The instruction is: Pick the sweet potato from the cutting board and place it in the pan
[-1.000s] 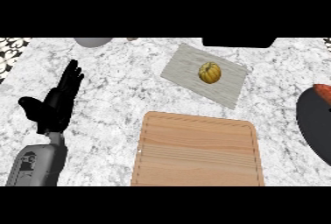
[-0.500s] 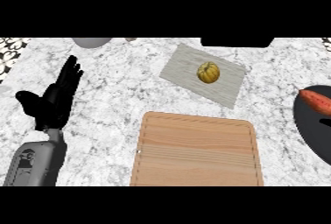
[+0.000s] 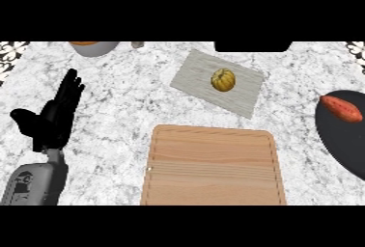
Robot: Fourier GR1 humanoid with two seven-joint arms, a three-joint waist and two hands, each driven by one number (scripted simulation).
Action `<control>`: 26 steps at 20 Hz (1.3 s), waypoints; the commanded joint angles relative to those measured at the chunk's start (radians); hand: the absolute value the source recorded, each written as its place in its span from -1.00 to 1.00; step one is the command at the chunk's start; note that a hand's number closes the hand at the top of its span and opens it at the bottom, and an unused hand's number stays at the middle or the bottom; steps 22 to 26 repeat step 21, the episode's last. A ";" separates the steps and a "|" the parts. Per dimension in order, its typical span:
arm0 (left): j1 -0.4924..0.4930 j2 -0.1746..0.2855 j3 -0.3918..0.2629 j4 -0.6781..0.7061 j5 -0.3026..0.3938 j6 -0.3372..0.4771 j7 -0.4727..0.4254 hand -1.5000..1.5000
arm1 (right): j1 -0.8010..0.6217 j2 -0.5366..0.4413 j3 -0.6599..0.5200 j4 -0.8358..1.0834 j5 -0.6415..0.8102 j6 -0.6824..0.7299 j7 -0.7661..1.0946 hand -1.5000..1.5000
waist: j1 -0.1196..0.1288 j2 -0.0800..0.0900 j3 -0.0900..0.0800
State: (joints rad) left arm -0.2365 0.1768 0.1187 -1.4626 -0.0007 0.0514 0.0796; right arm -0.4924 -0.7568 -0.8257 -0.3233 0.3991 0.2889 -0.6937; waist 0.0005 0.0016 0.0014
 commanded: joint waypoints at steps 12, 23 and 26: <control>0.043 0.025 0.031 -0.026 0.017 -0.015 0.001 0.00 | 0.435 -0.164 -0.089 -0.153 -0.239 0.531 -0.164 -1.00 | -0.047 -0.014 -0.004; 0.043 0.005 0.021 -0.003 -0.004 0.006 -0.018 0.00 | 0.632 -0.073 -0.079 -0.391 -0.356 0.509 -0.105 -1.00 | -0.036 -0.008 -0.005; 0.043 0.005 0.021 -0.003 -0.004 0.006 -0.018 0.00 | 0.632 -0.073 -0.079 -0.391 -0.356 0.509 -0.105 -1.00 | -0.036 -0.008 -0.005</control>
